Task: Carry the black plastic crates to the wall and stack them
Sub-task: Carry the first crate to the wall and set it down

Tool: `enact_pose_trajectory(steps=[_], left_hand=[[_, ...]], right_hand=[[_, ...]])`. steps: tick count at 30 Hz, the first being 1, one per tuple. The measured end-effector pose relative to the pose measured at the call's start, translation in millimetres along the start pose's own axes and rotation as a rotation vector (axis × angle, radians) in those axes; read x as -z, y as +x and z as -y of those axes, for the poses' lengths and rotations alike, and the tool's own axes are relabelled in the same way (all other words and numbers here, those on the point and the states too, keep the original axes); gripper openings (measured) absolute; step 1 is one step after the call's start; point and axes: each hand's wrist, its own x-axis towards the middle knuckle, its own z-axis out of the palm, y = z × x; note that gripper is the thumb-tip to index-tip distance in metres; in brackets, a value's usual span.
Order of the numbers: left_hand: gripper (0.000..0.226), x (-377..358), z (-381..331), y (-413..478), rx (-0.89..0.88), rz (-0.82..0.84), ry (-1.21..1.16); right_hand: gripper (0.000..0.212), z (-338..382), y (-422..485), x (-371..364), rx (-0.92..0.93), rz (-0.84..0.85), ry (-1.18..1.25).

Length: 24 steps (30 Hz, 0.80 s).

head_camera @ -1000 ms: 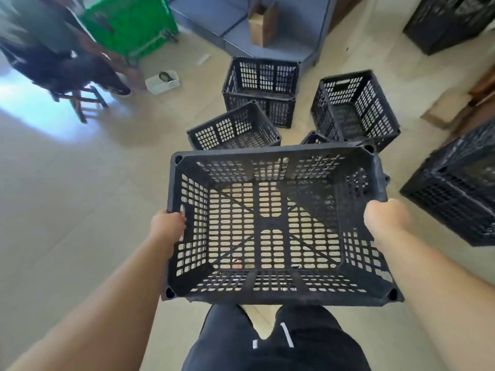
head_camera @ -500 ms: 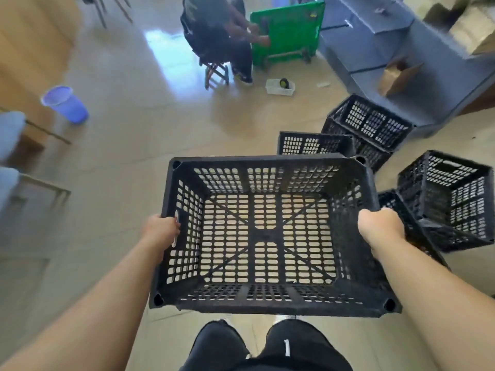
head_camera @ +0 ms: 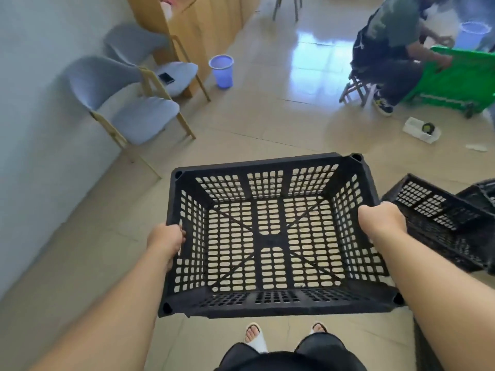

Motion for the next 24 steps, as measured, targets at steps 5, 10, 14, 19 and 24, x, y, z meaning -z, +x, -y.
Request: enact_pose_trajectory(steps=[5,10,14,19,24], left_hand=[[0.021,81.4,31.7,19.1,0.086,-0.158,-0.087],[0.028,140.3,59.6,35.8,0.201,-0.257,-0.178],[0.026,176.7,78.4,36.2,0.277,-0.356,-0.255],[0.023,217.3,111.4,28.2,0.358,-0.491,-0.368],[0.024,259.6,161.4,13.5,0.484,-0.624,-0.505]], right_hand=[[0.026,79.9,-33.8,-58.3,0.204,0.093,-0.078],[0.023,156.2,-57.3,-114.3,0.353,0.186,-0.157],[0.027,214.1,-77.4,-160.1,0.469,0.298,-0.178],[0.021,281.5,-120.2,-217.7,0.689,0.418,-0.299],[0.024,326.6,-193.6,-277.6,0.894,0.537,-0.399]])
